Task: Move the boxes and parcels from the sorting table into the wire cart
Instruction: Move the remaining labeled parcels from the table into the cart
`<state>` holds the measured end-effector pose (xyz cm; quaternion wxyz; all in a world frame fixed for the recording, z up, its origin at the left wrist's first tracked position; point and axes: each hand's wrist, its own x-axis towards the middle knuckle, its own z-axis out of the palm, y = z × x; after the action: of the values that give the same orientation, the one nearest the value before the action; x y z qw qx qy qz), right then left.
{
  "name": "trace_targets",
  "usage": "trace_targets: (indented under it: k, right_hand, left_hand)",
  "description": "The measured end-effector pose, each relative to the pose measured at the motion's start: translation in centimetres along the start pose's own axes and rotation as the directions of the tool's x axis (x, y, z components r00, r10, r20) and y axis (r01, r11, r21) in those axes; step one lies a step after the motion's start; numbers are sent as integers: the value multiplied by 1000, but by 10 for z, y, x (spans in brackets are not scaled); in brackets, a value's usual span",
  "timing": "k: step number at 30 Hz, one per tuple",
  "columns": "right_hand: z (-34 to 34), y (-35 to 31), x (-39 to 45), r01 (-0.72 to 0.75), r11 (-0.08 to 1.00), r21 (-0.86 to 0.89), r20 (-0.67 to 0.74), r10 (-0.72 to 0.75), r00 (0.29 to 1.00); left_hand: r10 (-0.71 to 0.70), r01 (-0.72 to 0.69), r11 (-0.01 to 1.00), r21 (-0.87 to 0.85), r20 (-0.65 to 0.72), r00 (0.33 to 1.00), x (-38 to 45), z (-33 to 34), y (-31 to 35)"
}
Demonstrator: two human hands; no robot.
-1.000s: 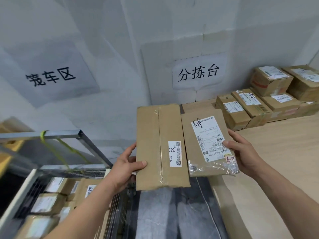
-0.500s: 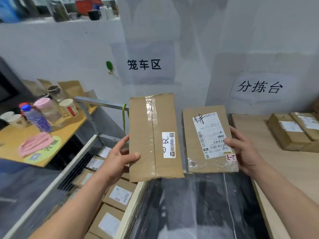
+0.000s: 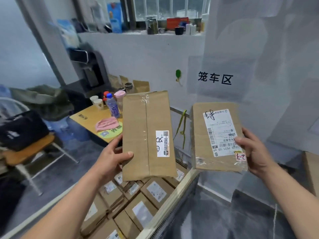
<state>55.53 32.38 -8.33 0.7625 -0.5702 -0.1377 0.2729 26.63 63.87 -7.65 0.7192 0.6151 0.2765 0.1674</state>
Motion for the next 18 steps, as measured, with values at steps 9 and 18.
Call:
trace_targets:
  k: [9,18]
  right_hand:
    - [77,-1,50,-27,999,-43,258,37,965]
    - [125,14,68,-71,995,-63,464,93,881]
  left_hand:
    - [68,-68,998,12,-305,950,-57,-40,10]
    - [52,-67,998,-11,-505,862,-124,-48,-9]
